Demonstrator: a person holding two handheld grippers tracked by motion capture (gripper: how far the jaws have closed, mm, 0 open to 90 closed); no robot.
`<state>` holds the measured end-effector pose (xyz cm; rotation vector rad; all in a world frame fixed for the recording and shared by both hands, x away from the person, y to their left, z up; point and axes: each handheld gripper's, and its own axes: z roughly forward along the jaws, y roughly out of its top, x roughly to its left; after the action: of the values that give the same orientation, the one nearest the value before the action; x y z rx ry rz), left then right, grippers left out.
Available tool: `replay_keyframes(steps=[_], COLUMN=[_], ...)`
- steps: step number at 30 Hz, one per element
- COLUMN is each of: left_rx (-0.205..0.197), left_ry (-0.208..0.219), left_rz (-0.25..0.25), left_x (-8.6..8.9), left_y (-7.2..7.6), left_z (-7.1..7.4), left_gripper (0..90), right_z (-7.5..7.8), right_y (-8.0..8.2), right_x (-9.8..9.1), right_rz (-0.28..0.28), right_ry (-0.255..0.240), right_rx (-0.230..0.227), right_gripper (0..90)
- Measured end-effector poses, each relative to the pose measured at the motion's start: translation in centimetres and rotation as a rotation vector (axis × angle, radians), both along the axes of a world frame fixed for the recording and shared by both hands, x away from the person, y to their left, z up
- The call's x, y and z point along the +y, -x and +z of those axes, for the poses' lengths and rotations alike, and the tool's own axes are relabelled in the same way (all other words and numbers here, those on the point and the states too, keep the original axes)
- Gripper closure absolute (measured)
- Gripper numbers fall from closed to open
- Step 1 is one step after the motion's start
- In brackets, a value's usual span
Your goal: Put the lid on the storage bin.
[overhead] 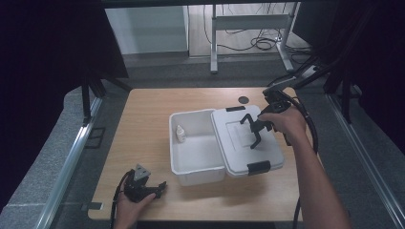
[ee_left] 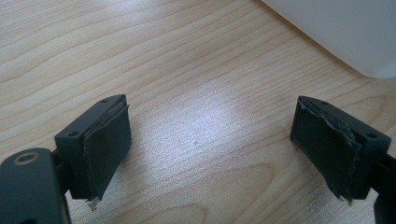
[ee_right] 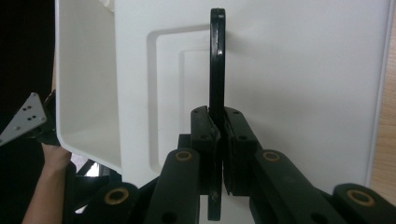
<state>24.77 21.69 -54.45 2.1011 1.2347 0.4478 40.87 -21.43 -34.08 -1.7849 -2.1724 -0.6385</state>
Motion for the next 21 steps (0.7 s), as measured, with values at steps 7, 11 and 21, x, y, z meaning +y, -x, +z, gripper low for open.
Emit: replay_keyframes(steps=[7, 11, 21], left_rx=[0.000, 0.000, 0.000], left_ry=[0.000, 0.000, 0.000], left_rz=[0.000, 0.000, 0.000], left_x=[0.00, 0.00, 0.00], left_y=[0.00, 0.00, 0.00], left_z=[0.00, 0.00, 0.00], left_gripper=[12.3, 12.3, 12.3], right_z=[0.16, 0.29, -0.55], right_y=[-0.03, 0.06, -0.05], right_x=[0.32, 0.55, 0.69], right_rz=[0.004, 0.011, 0.011], right_ry=[-0.001, -0.002, 0.008], right_rx=[0.002, -0.001, 0.012], right_gripper=[84.7, 84.7, 84.5])
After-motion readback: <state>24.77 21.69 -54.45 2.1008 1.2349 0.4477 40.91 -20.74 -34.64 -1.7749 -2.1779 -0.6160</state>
